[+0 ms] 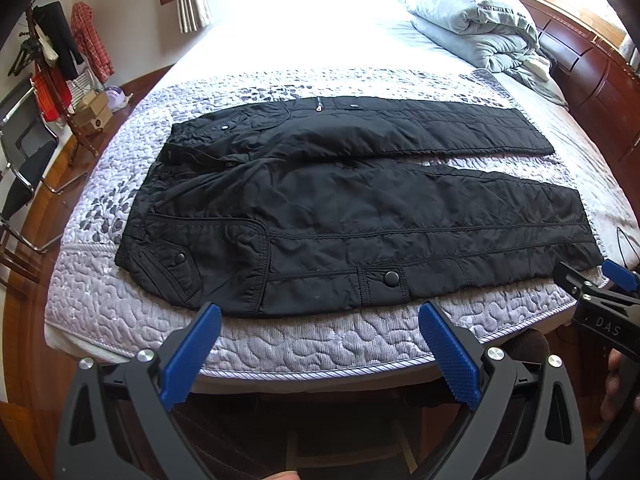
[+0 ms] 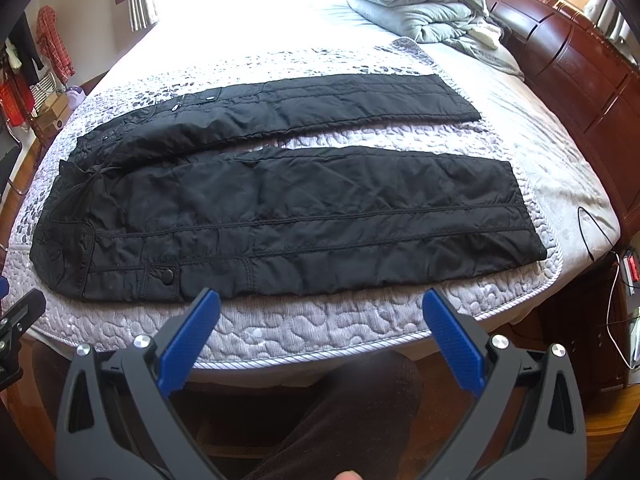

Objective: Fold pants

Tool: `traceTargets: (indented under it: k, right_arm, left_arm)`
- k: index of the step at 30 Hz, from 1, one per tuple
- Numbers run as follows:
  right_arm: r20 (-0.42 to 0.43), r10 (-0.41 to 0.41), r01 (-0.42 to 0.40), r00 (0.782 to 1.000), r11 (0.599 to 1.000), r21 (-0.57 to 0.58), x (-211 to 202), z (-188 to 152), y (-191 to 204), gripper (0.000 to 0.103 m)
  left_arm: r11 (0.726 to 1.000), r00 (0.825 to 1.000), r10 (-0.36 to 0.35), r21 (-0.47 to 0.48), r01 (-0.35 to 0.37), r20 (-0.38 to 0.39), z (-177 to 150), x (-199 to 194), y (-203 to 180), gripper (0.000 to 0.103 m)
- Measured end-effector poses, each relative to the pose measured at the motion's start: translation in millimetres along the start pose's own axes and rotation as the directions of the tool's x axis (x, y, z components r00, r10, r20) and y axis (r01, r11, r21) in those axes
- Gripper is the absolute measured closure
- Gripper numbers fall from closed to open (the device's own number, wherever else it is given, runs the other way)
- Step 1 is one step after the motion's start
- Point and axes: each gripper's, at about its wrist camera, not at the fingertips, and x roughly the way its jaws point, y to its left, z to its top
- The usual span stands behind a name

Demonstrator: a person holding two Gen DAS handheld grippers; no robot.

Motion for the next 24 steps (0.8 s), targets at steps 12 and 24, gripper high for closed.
traceTargets:
  k: [12,24]
  right_arm:
    - [0.015,-0.001,0.0,1.0,1.0,0.003,-1.5,3.7,-1.7,0.002]
    - [0.023,-0.004,0.004,1.0,1.0,-0.001,-1.1,6.2,-2.6,0.002]
  left_arm:
    - [1.0,1.0,0.0,0.0,0.0,0.005,1.7,1.0,-0.7,0.003]
    - [1.0,1.0,0.006,0.002,-0.006,0.008,4.3,3.2,-1.1,0.003]
